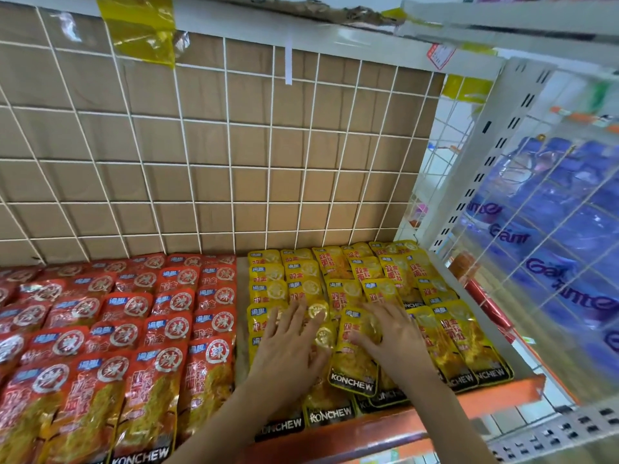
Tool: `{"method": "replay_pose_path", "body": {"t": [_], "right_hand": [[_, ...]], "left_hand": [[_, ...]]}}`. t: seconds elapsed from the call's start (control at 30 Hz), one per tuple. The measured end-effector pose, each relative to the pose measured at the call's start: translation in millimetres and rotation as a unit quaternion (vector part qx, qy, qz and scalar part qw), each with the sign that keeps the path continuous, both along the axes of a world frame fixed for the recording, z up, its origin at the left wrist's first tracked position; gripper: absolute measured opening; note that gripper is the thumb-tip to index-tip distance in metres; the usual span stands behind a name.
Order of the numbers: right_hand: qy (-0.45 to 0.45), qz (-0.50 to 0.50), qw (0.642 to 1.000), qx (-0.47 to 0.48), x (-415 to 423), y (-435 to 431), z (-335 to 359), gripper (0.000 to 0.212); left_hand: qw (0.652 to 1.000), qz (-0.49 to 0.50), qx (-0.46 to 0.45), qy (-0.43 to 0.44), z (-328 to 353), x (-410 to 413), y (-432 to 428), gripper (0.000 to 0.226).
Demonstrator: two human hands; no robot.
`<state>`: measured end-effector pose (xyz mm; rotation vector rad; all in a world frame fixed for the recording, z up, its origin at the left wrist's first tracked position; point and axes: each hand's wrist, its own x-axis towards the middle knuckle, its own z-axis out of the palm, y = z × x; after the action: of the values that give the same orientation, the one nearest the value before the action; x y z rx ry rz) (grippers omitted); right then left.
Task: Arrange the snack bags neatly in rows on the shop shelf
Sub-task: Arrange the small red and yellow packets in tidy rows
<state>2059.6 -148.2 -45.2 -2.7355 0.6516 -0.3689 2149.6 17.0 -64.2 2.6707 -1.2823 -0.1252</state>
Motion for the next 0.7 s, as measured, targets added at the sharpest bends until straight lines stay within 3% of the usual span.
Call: {"method": "replay_pose_path", "body": {"t": [0.17, 0.37, 0.53, 0.63, 0.7], "right_hand": [[0.040, 0.016, 0.997, 0.057, 4.2, -2.5, 3.6, 0.059], [0.014, 0.014, 0.988, 0.156, 10.9, -14.2, 8.7, 0.040], [-0.004, 0.043, 0.984, 0.175, 18.2, -29.9, 8.5, 0.021], [-0.016, 0.044, 0.976, 0.213, 19.3, -41.5, 12.4, 0.019], [-0.016, 0.048, 0.975, 0.219, 19.1, -50.7, 16.3, 0.018]], "left_hand": [[1.000, 0.002, 0.012, 0.001, 2.2, -0.8, 0.7, 0.063], [1.000, -0.001, -0.020, -0.004, -0.9, -0.4, 0.2, 0.089], [0.997, 0.031, -0.068, 0.016, 8.8, 3.8, -4.5, 0.072], [0.995, 0.052, -0.084, 0.003, 16.7, 8.1, -10.6, 0.047], [0.993, 0.045, -0.104, 0.021, 15.7, 11.7, -15.1, 0.052]]}}
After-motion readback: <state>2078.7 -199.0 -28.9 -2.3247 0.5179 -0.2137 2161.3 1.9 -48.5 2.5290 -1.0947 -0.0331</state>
